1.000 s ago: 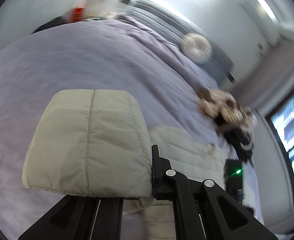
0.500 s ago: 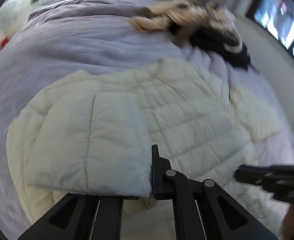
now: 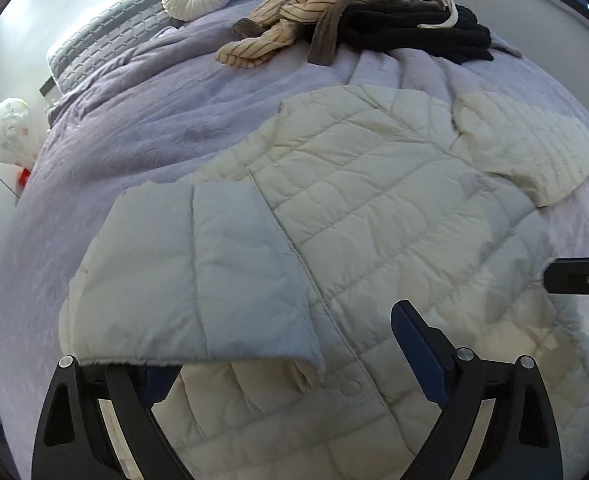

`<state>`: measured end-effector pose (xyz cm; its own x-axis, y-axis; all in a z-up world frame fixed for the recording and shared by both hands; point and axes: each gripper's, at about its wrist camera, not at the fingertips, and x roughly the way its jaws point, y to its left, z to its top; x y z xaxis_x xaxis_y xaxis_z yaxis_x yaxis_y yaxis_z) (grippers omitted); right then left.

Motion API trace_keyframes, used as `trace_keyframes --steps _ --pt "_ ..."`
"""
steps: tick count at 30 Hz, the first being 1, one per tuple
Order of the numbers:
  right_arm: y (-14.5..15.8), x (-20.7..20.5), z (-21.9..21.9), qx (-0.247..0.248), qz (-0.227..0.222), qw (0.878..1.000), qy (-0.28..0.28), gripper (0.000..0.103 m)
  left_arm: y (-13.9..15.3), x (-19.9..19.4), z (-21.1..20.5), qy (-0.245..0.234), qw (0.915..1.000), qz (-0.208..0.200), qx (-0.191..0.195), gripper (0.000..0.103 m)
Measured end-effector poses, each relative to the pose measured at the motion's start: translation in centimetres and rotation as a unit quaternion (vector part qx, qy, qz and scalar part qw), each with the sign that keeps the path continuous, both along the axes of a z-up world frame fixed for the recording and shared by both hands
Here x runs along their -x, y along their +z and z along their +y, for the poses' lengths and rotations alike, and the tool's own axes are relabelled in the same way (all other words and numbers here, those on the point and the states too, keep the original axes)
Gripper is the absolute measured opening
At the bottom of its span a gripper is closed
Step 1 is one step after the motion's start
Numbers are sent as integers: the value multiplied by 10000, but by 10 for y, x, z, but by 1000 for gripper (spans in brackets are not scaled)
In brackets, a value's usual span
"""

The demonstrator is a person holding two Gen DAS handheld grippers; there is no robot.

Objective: Fold large clothes

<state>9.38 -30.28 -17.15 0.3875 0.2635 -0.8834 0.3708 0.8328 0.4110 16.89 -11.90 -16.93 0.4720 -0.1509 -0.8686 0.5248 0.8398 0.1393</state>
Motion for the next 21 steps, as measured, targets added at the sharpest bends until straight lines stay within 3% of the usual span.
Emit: trace_keyframes --steps 4,6,8,9,13,17,21 --pt "4 -4 6 39 -39 10000 65 22 25 20 13 -232 9987 -114 436 95" --pt "8 -7 14 111 -61 9998 171 36 41 28 34 -160 9966 -243 773 95" --pt "12 -14 26 229 -106 9992 300 66 54 27 61 139 9943 -285 1020 95" --pt "16 -16 33 309 -153 9986 402 70 57 22 76 352 9933 -316 1057 95" --pt "31 -30 72 736 -407 9911 1030 73 54 -4 147 1530 9837 -469 820 95" --pt "40 -45 122 1073 -671 9758 1781 76 29 -33 214 2608 9619 -236 782 95" --pt "37 -65 183 1936 -883 9435 2542 76 0 -49 241 3088 9491 -62 619 95"
